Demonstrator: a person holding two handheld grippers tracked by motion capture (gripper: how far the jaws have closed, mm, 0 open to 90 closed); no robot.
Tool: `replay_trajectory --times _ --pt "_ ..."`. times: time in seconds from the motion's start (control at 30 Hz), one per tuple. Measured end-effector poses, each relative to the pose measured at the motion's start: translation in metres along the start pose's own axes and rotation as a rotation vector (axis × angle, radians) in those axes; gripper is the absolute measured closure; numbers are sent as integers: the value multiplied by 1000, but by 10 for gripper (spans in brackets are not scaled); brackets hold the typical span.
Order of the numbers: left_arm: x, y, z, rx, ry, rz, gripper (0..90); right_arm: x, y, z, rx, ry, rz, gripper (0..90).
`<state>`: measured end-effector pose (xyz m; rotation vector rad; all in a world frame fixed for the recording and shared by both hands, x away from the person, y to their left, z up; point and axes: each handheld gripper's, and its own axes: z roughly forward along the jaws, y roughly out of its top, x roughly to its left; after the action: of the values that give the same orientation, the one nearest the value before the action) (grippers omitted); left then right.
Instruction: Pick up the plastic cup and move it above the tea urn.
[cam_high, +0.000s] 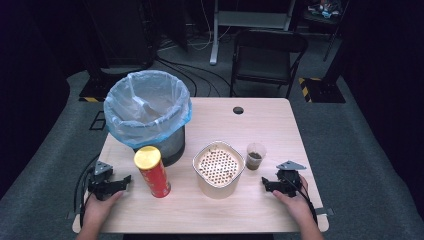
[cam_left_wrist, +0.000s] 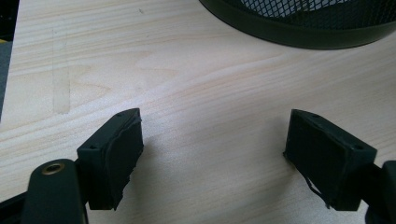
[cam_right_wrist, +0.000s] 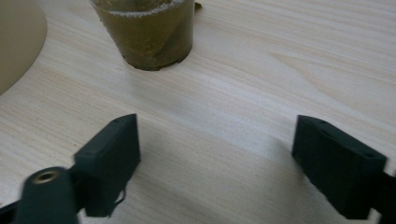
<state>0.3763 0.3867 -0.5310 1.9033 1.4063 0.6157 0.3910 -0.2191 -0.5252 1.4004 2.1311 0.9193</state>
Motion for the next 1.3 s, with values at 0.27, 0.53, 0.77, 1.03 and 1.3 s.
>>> replay_trajectory --times 0.27,0.53,0.77,1.03,1.3 --pt "0 0 0 2 4 6 188 10 7 -15 3 12 -29 361" --pt "0 0 0 5 4 5 185 22 28 -49 -45 77 -41 503" --pt "0 1 -1 13 3 7 185 28 48 -74 -60 113 -45 630" --pt "-1 0 0 6 10 -1 185 52 86 -88 -110 226 -105 690" --pt "0 1 -1 14 3 3 185 73 110 -72 -117 276 -122 687"
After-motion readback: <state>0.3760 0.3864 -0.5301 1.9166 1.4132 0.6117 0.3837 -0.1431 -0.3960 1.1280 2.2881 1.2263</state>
